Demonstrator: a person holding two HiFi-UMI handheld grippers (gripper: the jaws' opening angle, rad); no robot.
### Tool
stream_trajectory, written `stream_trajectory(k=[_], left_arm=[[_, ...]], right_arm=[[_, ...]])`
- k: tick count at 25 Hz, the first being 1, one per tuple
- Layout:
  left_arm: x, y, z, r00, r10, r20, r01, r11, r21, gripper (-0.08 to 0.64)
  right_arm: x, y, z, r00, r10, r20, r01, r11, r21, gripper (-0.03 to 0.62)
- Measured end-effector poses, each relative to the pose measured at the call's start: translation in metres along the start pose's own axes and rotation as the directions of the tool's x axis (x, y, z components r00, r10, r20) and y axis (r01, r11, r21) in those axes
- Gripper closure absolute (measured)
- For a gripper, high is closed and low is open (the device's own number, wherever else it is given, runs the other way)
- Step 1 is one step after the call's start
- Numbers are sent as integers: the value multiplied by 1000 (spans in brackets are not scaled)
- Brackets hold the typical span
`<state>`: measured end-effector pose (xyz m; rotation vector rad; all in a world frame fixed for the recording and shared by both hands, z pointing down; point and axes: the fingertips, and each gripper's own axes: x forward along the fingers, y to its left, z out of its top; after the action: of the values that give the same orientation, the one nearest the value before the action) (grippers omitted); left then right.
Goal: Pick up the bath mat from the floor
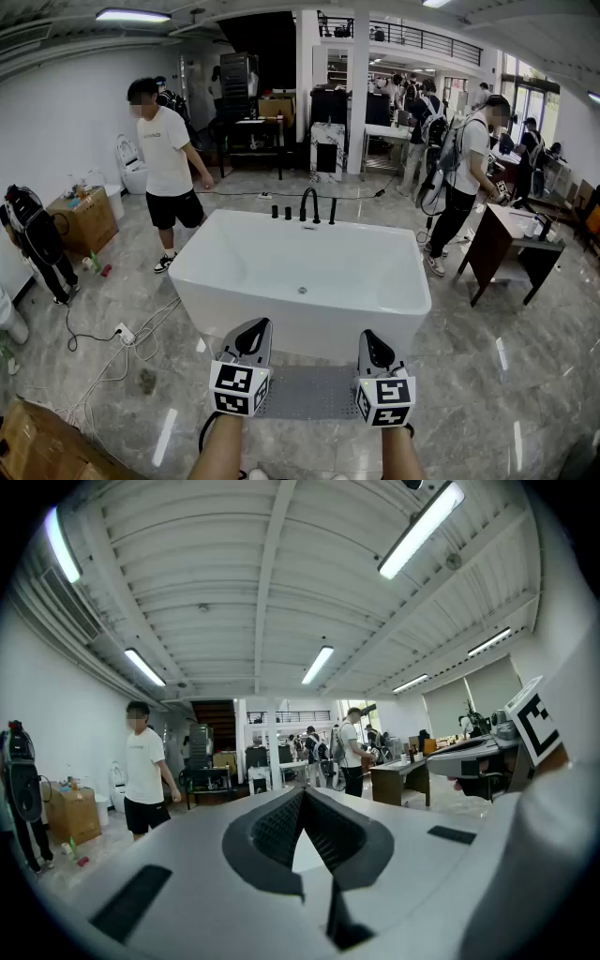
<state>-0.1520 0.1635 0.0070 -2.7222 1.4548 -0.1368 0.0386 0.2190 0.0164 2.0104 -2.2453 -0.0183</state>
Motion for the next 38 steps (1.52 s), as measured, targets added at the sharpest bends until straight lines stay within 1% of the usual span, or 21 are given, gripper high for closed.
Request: stream_trajectory(k=[2, 8, 14, 17, 19, 25, 29, 38], left_arm=[[0, 0, -1, 1000, -2, -7, 2, 1000, 9, 563], [1, 4, 1, 1000, 2, -10, -2, 1000, 3, 563], [1, -3, -5, 1000, 1, -24, 0, 1000, 12, 563], [2, -8, -6, 1000, 2, -28, -1, 1000, 13, 563], [3, -11, -7, 1000, 6, -30, -6, 1000, 7, 563], [6, -33, 1, 999, 21, -28, -20, 1000, 14, 563], [6, -53, -2, 999, 27, -45, -26, 999, 26, 563], [12, -69, -12, 997, 45, -63, -42, 998, 47, 563]], right_arm=[[0, 1, 0, 1000, -1, 0, 1, 1000, 4, 572], [1, 2, 4, 1000, -4, 6, 4, 1000, -3, 572], [-1, -3, 1, 1000, -5, 10, 5, 1000, -1, 572], [-3, -5, -1, 1000, -8, 12, 9, 1000, -28, 571], [-3, -7, -2, 1000, -1, 22, 2, 1000, -30, 571], [-14, -28, -4, 1000, 11, 28, -11, 1000, -17, 571], [-23, -41, -9, 999, 32, 28, -31, 999, -11, 571], [-17, -55, -23, 997, 79, 23, -79, 997, -5, 569]])
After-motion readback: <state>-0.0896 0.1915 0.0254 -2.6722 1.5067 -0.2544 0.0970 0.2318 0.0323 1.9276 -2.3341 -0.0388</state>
